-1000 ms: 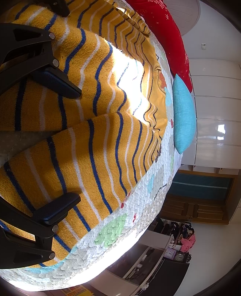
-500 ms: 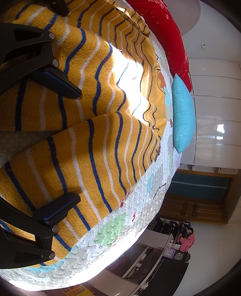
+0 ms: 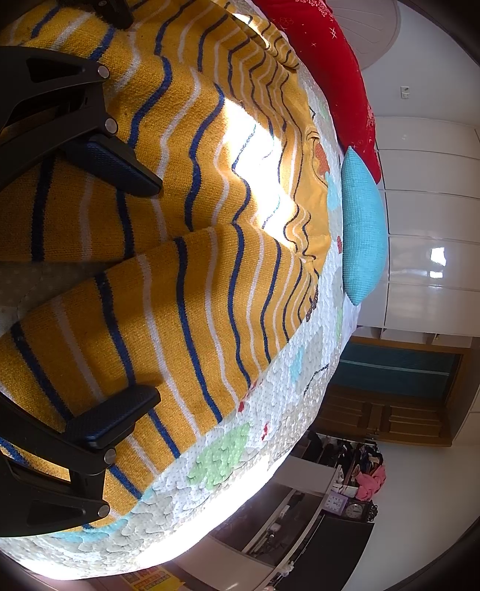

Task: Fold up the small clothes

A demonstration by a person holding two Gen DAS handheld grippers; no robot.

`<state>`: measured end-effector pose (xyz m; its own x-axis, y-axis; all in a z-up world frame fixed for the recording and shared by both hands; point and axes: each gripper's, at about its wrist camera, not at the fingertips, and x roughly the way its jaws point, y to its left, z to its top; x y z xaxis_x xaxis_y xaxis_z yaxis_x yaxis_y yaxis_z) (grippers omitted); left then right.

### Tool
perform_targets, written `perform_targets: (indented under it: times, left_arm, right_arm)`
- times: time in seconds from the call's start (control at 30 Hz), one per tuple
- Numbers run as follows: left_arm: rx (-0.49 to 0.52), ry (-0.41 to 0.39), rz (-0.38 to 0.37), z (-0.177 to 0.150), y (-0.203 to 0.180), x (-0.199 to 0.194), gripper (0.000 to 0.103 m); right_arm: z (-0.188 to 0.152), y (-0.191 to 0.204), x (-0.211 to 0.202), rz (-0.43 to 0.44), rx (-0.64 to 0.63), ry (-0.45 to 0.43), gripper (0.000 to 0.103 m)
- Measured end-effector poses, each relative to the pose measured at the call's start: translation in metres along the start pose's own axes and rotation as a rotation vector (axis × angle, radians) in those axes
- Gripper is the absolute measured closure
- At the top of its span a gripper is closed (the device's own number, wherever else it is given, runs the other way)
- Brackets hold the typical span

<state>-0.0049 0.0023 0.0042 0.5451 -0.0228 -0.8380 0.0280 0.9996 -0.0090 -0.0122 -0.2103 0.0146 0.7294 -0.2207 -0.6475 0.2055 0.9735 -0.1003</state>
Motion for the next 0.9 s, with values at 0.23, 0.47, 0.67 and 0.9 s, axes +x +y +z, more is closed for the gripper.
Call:
perform_targets:
  times: [0.23,0.47,0.67,0.9]
  left_arm:
    - [-0.082,-0.099,-0.105,0.000,0.048,-0.059,0.006]
    - [-0.238,-0.051,0.085,0.000,0.153,-0.056,0.006]
    - [-0.249,0.014,0.012,-0.003,0.175,-0.021,0.038]
    - [-0.289,-0.087,0.128,0.009,0.200,-0.041,0.096]
  right_arm:
    - [0.000,0.000,0.000,-0.004,-0.002,-0.003,0.000]
    - [-0.001,0.000,-0.001,-0.008,-0.006,-0.007,0.000]
    - [-0.001,0.001,-0.001,-0.010,-0.008,-0.008,0.000]
    - [-0.002,0.002,-0.001,-0.018,-0.015,-0.011,0.000]
